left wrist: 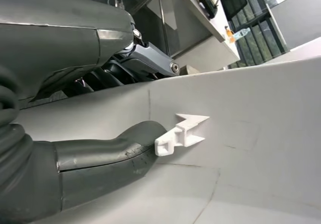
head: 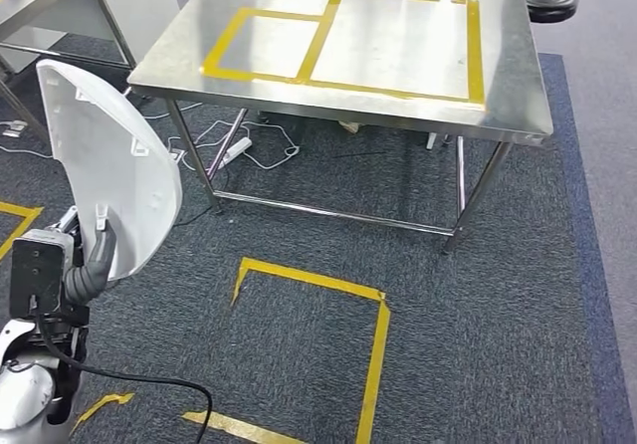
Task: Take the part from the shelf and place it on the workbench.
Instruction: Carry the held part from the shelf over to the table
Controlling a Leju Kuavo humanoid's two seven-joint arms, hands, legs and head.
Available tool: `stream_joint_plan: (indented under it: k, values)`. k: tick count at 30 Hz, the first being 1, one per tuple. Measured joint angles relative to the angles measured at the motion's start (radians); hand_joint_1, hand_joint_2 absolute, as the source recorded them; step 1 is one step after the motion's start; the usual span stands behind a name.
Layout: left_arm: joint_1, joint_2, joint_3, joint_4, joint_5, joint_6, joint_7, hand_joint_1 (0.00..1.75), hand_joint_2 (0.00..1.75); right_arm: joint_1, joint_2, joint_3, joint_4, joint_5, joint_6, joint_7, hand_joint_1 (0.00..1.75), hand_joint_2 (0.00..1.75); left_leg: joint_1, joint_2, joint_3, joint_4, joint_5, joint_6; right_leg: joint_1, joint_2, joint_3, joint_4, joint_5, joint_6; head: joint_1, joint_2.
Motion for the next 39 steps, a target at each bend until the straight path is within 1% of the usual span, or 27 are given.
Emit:
stream_joint_plan:
  k: [2, 4, 5, 7, 8, 9, 10, 12, 13, 15, 17, 19, 20, 22, 23, 24, 25, 26, 27, 29, 30, 33, 34, 35, 36, 38, 39]
  values:
    - [-0.001, 0.000, 0.003, 0.000, 0.000, 0.000, -0.001, 1.75, 1.75, 0.001, 0.000, 0.000, 0.000, 0.000, 0.002, -0.001, 0.00, 0.00, 0.002, 0.001, -0.001, 0.001, 0.000, -0.010, 0.000, 0.007, -0.003, 0.001, 0.004, -0.014, 0.000, 0.000]
    - [-0.002, 0.000, 0.006, 0.000, 0.000, 0.000, -0.003, 1.75, 1.75, 0.001, 0.000, -0.001, 0.000, 0.000, 0.003, -0.001, 0.00, 0.00, 0.004, -0.013, -0.014, 0.033, -0.027, -0.020, -0.003, 0.011, -0.004, -0.002, 0.008, -0.027, -0.001, 0.000]
    - [-0.002, 0.000, 0.007, 0.000, 0.001, 0.000, -0.004, 1.75, 1.75, 0.000, 0.000, -0.001, 0.000, 0.000, 0.004, -0.001, 0.00, 0.00, 0.005, -0.023, -0.034, 0.078, -0.056, -0.025, -0.005, 0.013, -0.004, -0.003, 0.009, -0.033, -0.002, 0.000]
    - [-0.001, 0.000, 0.010, 0.000, 0.002, 0.000, -0.006, 1.75, 1.75, -0.002, 0.000, 0.000, 0.000, 0.000, 0.003, -0.001, 0.00, 0.00, 0.006, -0.036, -0.096, 0.213, -0.121, -0.029, -0.005, 0.017, -0.007, -0.003, 0.010, -0.038, -0.003, 0.000]
    - [0.000, 0.000, 0.010, 0.000, 0.003, 0.000, -0.006, 1.75, 1.75, -0.002, 0.000, -0.001, 0.000, 0.001, 0.003, -0.001, 0.00, 0.00, 0.006, -0.038, -0.122, 0.266, -0.137, -0.030, -0.005, 0.020, -0.007, -0.003, 0.010, -0.039, -0.003, 0.000]
    - [0.000, 0.000, 0.010, 0.000, 0.003, 0.000, -0.006, 1.75, 1.75, -0.001, 0.000, -0.001, 0.000, 0.001, 0.003, -0.001, 0.00, 0.00, 0.006, -0.038, -0.133, 0.288, -0.134, -0.030, -0.005, 0.023, -0.008, -0.003, 0.011, -0.039, -0.003, 0.000]
    - [0.000, 0.000, 0.010, 0.000, 0.003, 0.000, -0.007, 1.75, 1.75, -0.001, 0.000, -0.001, 0.000, 0.001, 0.002, -0.001, 0.00, 0.00, 0.007, -0.038, -0.126, 0.270, -0.112, -0.028, -0.005, 0.026, -0.007, -0.003, 0.011, -0.038, -0.003, 0.000]
    - [-0.001, 0.001, 0.011, 0.000, 0.003, 0.000, -0.007, 1.75, 1.75, -0.002, 0.000, -0.001, 0.000, 0.001, 0.002, -0.001, 0.00, 0.00, 0.007, -0.040, -0.068, 0.148, -0.040, -0.024, -0.006, 0.031, -0.006, -0.003, 0.012, -0.036, -0.003, 0.000]
    - [-0.001, 0.001, 0.011, 0.000, 0.003, 0.000, -0.008, 1.75, 1.75, -0.003, 0.000, -0.001, 0.000, 0.001, 0.002, -0.001, 0.00, 0.00, 0.007, -0.042, -0.037, 0.082, -0.016, -0.022, -0.005, 0.035, -0.007, -0.001, 0.012, -0.032, -0.003, 0.000]
    - [-0.001, 0.001, 0.011, 0.000, 0.003, 0.000, -0.009, 1.75, 1.75, -0.004, 0.000, -0.001, 0.000, 0.001, 0.002, -0.001, 0.00, 0.00, 0.005, -0.046, -0.008, 0.012, 0.000, -0.015, -0.002, 0.039, -0.012, 0.000, 0.015, -0.021, -0.002, 0.000]
    - [-0.001, 0.001, 0.011, 0.000, 0.003, 0.000, -0.011, 1.75, 1.75, -0.002, 0.000, -0.001, 0.000, 0.001, 0.002, -0.001, 0.00, 0.00, 0.003, -0.045, -0.010, 0.005, 0.001, -0.003, -0.002, 0.040, -0.014, -0.004, 0.019, -0.008, -0.001, 0.000]
    - [-0.003, 0.000, 0.011, -0.001, 0.003, 0.000, -0.013, 1.75, 1.75, -0.001, 0.000, -0.001, 0.000, 0.002, 0.002, 0.000, 0.00, 0.00, 0.005, -0.043, -0.010, 0.001, 0.005, 0.010, -0.004, 0.035, -0.026, 0.016, 0.002, 0.002, 0.001, 0.000]
    - [-0.004, 0.000, 0.011, -0.001, 0.003, 0.000, -0.014, 1.75, 1.75, -0.002, 0.000, -0.001, 0.000, 0.003, 0.002, 0.001, 0.00, 0.00, 0.006, -0.042, -0.010, -0.001, 0.007, 0.016, -0.004, 0.031, -0.044, 0.055, -0.022, 0.005, 0.003, 0.000]
    - [-0.004, 0.000, 0.012, -0.001, 0.003, 0.000, -0.017, 1.75, 1.75, -0.002, 0.000, 0.000, 0.000, 0.009, 0.002, 0.002, 0.00, 0.00, 0.006, -0.041, -0.011, -0.001, 0.006, 0.022, -0.004, 0.026, -0.099, 0.181, -0.085, 0.009, 0.006, 0.000]
    - [-0.004, 0.000, 0.012, -0.001, 0.003, 0.000, -0.018, 1.75, 1.75, -0.001, 0.000, 0.000, 0.000, 0.013, 0.002, 0.002, 0.00, 0.00, 0.005, -0.041, -0.011, -0.001, 0.005, 0.024, -0.004, 0.025, -0.125, 0.239, -0.106, 0.010, 0.006, 0.000]
    - [-0.004, 0.000, 0.012, -0.001, 0.003, 0.000, -0.019, 1.75, 1.75, 0.000, 0.000, 0.000, 0.000, 0.016, 0.003, 0.002, 0.00, 0.00, 0.004, -0.041, -0.010, -0.001, 0.005, 0.025, -0.004, 0.025, -0.138, 0.269, -0.110, 0.010, 0.006, 0.000]
    - [-0.004, 0.000, 0.012, -0.001, 0.003, 0.001, -0.020, 1.75, 1.75, 0.001, 0.000, 0.000, 0.000, 0.017, 0.003, 0.002, 0.00, 0.00, 0.003, -0.041, -0.009, 0.000, 0.004, 0.025, -0.004, 0.025, -0.133, 0.259, -0.095, 0.009, 0.006, 0.000]
    - [-0.004, 0.000, 0.012, -0.001, 0.003, 0.002, -0.020, 1.75, 1.75, 0.001, 0.000, 0.000, 0.000, 0.017, 0.003, 0.002, 0.00, 0.00, 0.003, -0.041, -0.007, 0.000, 0.002, 0.024, -0.004, 0.024, -0.109, 0.212, -0.065, 0.007, 0.006, 0.000]
    - [-0.005, -0.001, 0.012, -0.001, 0.003, 0.004, -0.021, 1.75, 1.75, 0.001, 0.000, 0.000, 0.000, 0.017, 0.003, 0.002, 0.00, 0.00, 0.003, -0.041, -0.004, 0.000, 0.000, 0.022, -0.004, 0.023, -0.074, 0.143, -0.032, 0.004, 0.006, 0.000]
    - [-0.005, -0.003, 0.013, -0.001, 0.003, 0.008, -0.022, 1.75, 1.75, -0.001, 0.000, 0.000, 0.000, 0.017, 0.004, 0.002, 0.00, 0.00, -0.001, -0.042, -0.001, 0.003, -0.004, 0.013, -0.002, 0.019, -0.015, 0.028, 0.001, -0.002, 0.006, 0.000]
    - [-0.006, -0.004, 0.014, -0.001, 0.004, 0.010, -0.023, 1.75, 1.75, -0.002, 0.000, 0.000, 0.000, 0.017, 0.005, 0.002, 0.00, 0.00, -0.002, -0.042, -0.001, 0.004, -0.005, 0.008, -0.001, 0.019, -0.002, 0.005, 0.000, -0.005, 0.005, 0.000]
    - [-0.007, -0.006, 0.019, -0.002, 0.007, 0.015, -0.024, 1.75, 1.75, 0.001, 0.000, 0.000, 0.000, 0.018, 0.006, 0.001, 0.00, 0.00, -0.001, -0.041, 0.000, 0.004, -0.008, -0.009, 0.000, 0.024, 0.005, -0.001, -0.005, -0.021, 0.003, 0.000]
    - [-0.007, -0.006, 0.021, -0.003, 0.008, 0.016, -0.025, 1.75, 1.75, 0.002, 0.000, 0.000, 0.000, 0.018, 0.006, 0.001, 0.00, 0.00, 0.000, -0.042, -0.005, 0.018, -0.017, -0.015, -0.001, 0.024, 0.008, -0.003, -0.006, -0.028, 0.000, 0.000]
    - [-0.008, -0.006, 0.024, -0.004, 0.008, 0.017, -0.026, 1.75, 1.75, 0.003, 0.000, 0.000, 0.000, 0.018, 0.006, 0.001, 0.00, 0.00, 0.001, -0.042, -0.020, 0.051, -0.035, -0.020, -0.004, 0.025, 0.012, -0.005, -0.007, -0.034, -0.002, 0.000]
    - [-0.008, -0.006, 0.028, -0.005, 0.009, 0.018, -0.027, 1.75, 1.75, 0.003, 0.000, 0.000, 0.000, 0.018, 0.006, 0.001, 0.00, 0.00, 0.001, -0.043, -0.049, 0.106, -0.060, -0.024, -0.005, 0.025, 0.015, -0.006, -0.010, -0.039, -0.005, 0.000]
    - [-0.006, -0.007, 0.032, -0.006, 0.009, 0.018, -0.029, 1.75, 1.75, 0.003, 0.001, 0.000, 0.000, 0.018, 0.006, 0.001, 0.00, 0.00, 0.003, -0.043, -0.127, 0.242, -0.108, -0.029, -0.005, 0.026, 0.021, -0.006, -0.017, -0.044, -0.007, 0.000]
    - [-0.005, -0.008, 0.033, -0.006, 0.009, 0.018, -0.029, 1.75, 1.75, 0.004, 0.001, 0.000, 0.000, 0.018, 0.006, 0.001, 0.00, 0.00, 0.003, -0.043, -0.156, 0.284, -0.112, -0.029, -0.005, 0.027, 0.025, -0.006, -0.021, -0.045, -0.007, 0.000]
